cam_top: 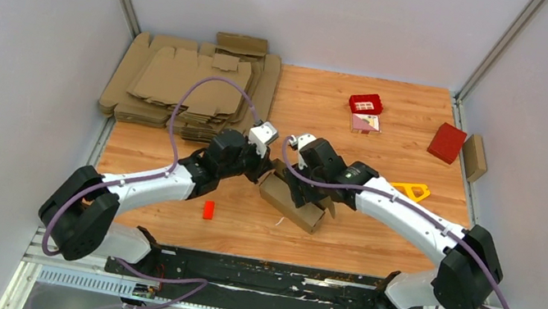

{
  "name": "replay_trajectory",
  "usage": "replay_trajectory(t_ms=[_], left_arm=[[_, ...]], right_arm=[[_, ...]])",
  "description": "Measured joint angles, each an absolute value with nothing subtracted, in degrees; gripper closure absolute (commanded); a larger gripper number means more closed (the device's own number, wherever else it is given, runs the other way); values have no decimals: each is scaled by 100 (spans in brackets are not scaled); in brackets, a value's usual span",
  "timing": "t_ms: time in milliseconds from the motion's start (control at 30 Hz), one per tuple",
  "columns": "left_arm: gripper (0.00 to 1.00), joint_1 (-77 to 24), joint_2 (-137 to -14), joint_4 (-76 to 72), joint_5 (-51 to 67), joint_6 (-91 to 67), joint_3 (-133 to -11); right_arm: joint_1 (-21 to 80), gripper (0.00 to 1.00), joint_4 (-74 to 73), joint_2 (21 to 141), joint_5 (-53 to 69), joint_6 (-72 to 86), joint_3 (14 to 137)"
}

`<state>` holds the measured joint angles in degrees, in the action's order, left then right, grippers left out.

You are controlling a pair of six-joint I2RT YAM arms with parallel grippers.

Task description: Fold the paper box

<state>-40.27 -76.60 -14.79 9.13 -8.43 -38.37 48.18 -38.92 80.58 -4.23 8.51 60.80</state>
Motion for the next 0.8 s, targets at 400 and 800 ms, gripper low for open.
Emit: replay_trajectory(t_ms=[400,800], left_arm=[[100,-4082,-7367,-1627,897,-913,-3516],[100,-4300,-7273,-2390,414,-1317,-3035]], right_arm=[[4816,56,-3822,8305,-683,891,6082],[4816,56,-3789,8307,-694,893,6082]])
